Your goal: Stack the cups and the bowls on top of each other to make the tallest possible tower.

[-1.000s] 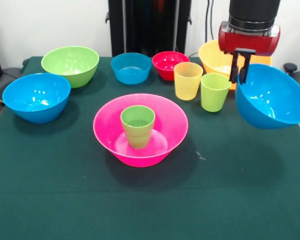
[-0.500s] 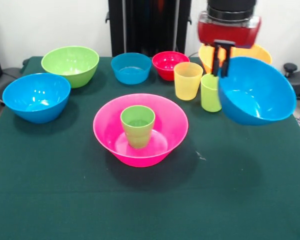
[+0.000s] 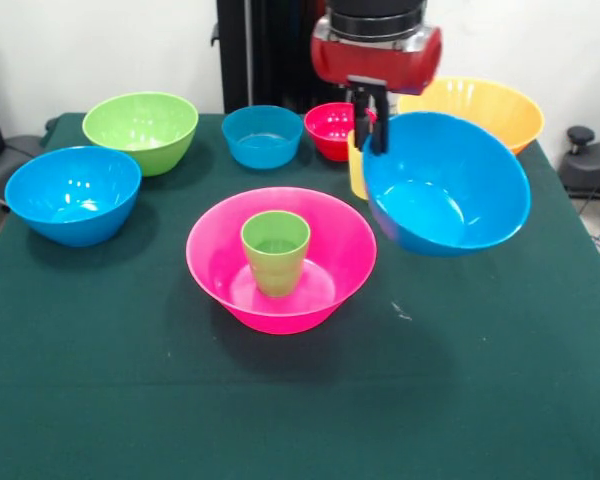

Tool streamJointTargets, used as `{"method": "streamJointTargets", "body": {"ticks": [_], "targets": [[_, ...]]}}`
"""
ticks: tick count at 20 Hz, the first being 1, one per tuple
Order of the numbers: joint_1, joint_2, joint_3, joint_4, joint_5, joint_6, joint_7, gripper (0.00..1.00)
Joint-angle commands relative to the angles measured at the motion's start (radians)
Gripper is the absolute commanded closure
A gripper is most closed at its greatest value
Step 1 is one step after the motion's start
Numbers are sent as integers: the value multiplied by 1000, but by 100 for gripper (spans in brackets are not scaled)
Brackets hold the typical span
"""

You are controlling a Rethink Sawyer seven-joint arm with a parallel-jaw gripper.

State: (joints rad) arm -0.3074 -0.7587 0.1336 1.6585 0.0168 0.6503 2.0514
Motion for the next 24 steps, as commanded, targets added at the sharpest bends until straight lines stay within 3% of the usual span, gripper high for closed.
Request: {"method": "streamJointTargets", "body": {"ticks": [1, 15, 21, 24], "targets": [[-41, 34, 169, 24, -84, 63, -216, 100], [-118, 14, 226, 50, -167, 91, -237, 100], [-195, -88, 281, 85, -159, 240, -288, 100], [-219, -105, 309, 92, -160, 267, -283, 100]]}}
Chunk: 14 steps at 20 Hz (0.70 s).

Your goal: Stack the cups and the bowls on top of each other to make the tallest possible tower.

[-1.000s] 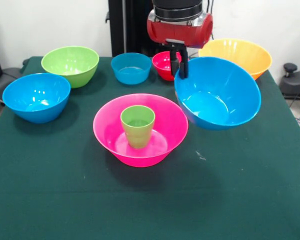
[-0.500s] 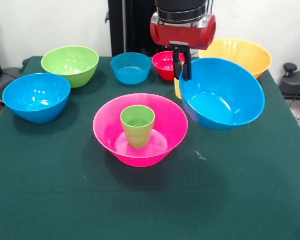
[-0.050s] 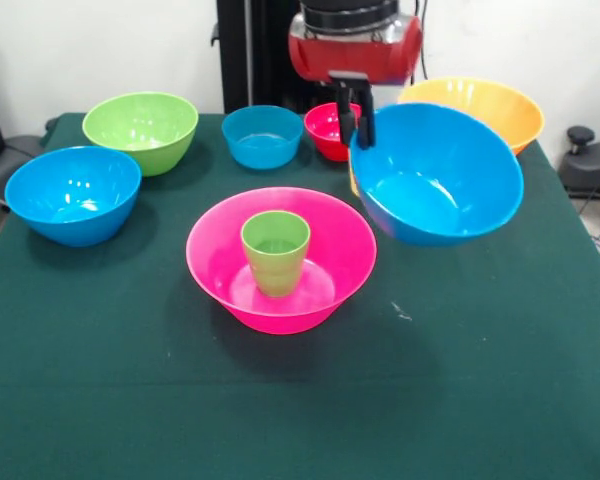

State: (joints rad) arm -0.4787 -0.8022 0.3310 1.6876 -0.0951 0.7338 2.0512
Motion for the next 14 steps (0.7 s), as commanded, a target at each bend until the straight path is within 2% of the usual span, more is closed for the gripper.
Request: {"method": "streamJointTargets", "body": {"ticks": [1, 7, 14], "targets": [[-55, -62, 119, 63, -53, 188, -281, 100], [-89, -66, 148, 47, -93, 219, -288, 100], [-111, 18, 153, -13, -207, 122, -278, 100]]}}
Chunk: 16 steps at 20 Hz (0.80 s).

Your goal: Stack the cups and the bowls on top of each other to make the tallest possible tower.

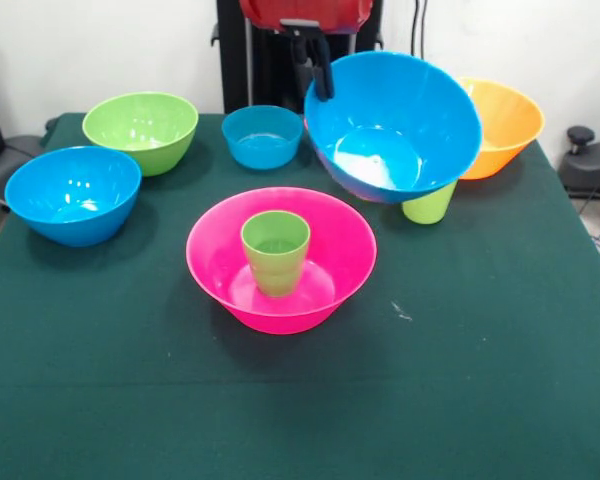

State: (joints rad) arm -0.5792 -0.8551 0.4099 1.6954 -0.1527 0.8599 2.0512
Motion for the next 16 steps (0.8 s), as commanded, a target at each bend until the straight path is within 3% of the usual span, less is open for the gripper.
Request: {"method": "streamJointTargets", "body": {"ticks": [1, 8, 16], "targets": [[-10, 79, 72, -33, -168, -15, -273, 100], [-33, 152, 91, -99, -264, -73, -255, 100], [-82, 175, 147, -107, -281, -62, -246, 100]]}}
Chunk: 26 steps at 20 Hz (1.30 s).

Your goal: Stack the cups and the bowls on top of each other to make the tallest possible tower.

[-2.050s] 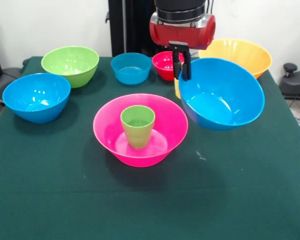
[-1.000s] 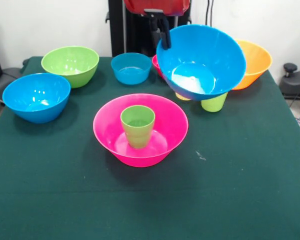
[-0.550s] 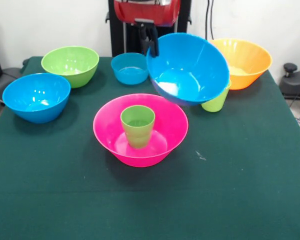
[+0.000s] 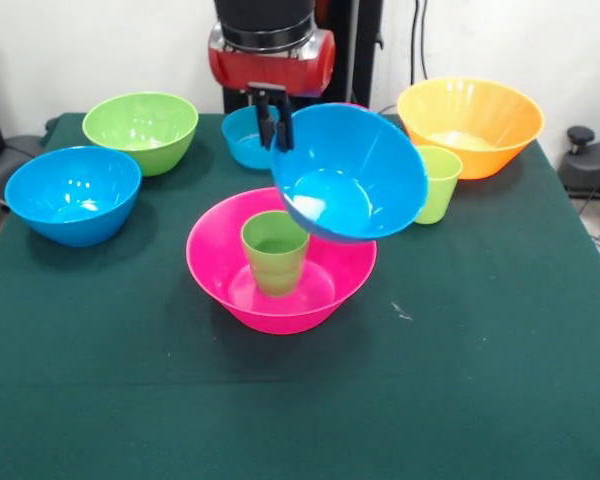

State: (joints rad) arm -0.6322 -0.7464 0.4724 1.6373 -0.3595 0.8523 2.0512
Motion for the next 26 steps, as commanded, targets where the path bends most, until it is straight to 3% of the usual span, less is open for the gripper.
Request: {"method": "streamJointTargets", "body": {"ticks": [1, 15, 26], "targets": [[-33, 66, 90, -48, -74, -51, -244, 100], [-80, 73, 167, -37, -62, 6, -235, 100], [-120, 93, 214, -92, -68, 93, -296, 100]]}}
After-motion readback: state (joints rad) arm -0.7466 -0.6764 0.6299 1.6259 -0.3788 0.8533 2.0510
